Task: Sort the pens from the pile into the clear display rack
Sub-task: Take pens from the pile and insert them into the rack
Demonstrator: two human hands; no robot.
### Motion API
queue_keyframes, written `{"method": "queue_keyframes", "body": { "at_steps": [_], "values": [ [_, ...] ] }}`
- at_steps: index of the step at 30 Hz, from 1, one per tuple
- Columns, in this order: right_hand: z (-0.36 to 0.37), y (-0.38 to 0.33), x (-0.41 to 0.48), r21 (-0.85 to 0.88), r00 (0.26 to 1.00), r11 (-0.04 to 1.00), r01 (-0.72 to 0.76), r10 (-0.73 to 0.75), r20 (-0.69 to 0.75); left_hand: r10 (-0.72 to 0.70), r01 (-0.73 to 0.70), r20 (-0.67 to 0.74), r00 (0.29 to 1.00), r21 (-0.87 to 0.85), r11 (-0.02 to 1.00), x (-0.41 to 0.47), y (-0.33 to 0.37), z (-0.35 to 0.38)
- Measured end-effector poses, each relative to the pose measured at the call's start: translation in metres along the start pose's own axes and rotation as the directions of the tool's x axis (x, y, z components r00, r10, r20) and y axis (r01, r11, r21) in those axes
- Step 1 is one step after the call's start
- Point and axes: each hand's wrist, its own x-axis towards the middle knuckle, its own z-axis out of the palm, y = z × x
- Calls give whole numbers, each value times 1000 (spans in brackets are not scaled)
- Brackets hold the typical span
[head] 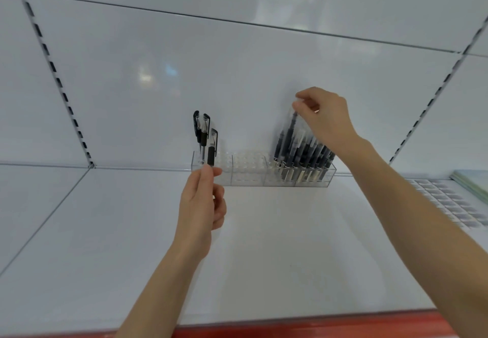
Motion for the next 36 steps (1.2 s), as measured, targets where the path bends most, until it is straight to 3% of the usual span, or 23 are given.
{"method": "queue_keyframes", "body": {
  "at_steps": [36],
  "values": [
    [6,7,1,-32,1000,999,9,-9,18,-16,16,-10,1000,-7,1000,5,-5,-2]
  ]
}}
